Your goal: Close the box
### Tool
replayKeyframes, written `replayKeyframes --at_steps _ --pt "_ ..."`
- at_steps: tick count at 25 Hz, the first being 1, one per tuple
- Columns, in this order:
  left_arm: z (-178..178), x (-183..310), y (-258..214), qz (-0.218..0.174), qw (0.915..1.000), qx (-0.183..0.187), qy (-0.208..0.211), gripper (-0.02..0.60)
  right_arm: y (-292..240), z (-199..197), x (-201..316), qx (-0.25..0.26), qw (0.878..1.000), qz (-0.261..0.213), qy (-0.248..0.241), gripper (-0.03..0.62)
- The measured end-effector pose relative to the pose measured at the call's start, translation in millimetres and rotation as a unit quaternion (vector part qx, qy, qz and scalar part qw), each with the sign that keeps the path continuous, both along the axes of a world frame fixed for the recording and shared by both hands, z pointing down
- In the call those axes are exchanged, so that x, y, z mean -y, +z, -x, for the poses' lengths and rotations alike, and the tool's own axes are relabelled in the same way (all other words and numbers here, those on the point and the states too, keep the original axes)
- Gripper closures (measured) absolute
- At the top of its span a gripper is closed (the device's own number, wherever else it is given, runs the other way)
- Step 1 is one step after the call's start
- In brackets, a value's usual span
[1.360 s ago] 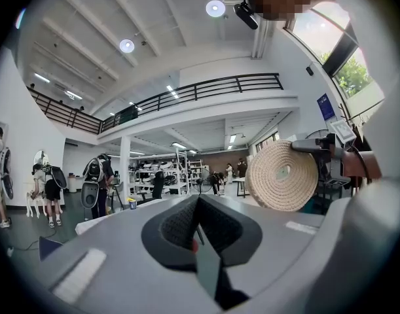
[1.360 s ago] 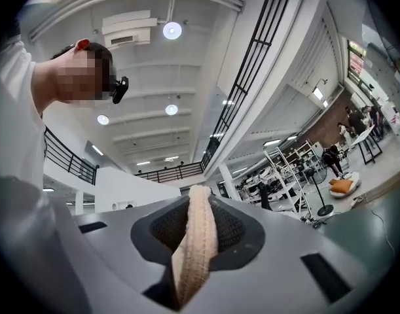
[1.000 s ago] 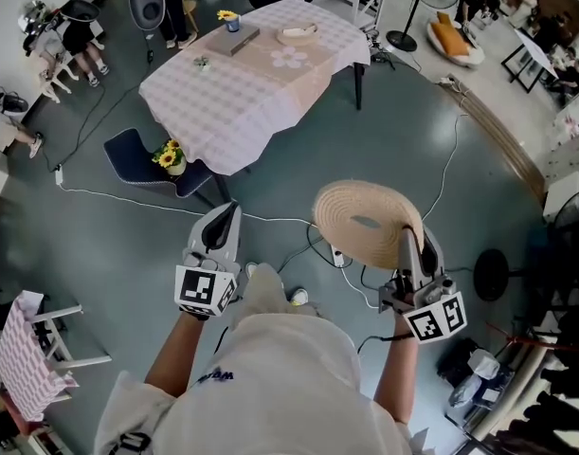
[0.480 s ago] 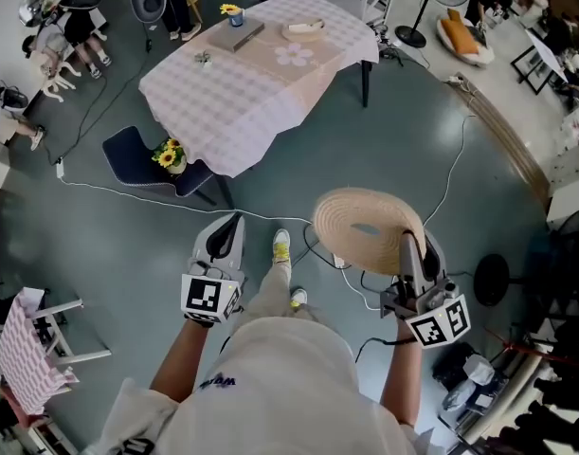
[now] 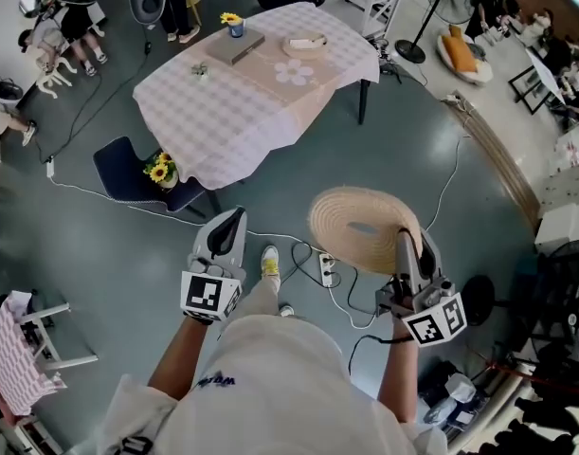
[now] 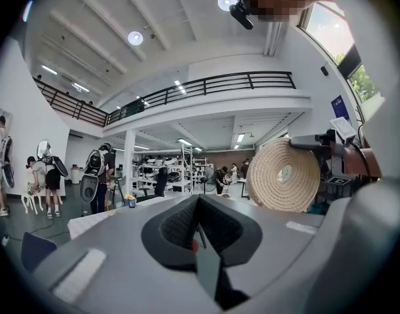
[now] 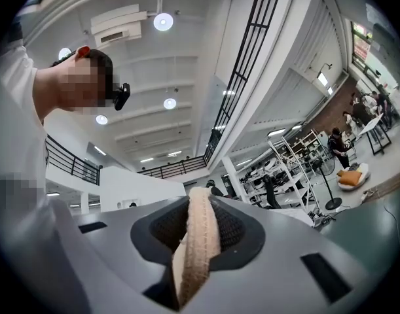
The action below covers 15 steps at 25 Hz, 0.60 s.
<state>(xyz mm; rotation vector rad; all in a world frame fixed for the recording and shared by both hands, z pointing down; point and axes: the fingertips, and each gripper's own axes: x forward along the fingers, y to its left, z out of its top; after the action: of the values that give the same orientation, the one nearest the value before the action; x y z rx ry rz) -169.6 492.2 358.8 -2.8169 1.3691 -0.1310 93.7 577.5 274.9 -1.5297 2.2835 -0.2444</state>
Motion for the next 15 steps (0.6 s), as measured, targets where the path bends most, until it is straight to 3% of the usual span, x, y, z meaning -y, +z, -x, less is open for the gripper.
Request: replayKeyframes --at_steps 15 --pt "18 155 -17 -0.006 0.9999 -0.012 0.006 0.580 -15 17 156 -0.006 1.000 0.007 0.012 0.513"
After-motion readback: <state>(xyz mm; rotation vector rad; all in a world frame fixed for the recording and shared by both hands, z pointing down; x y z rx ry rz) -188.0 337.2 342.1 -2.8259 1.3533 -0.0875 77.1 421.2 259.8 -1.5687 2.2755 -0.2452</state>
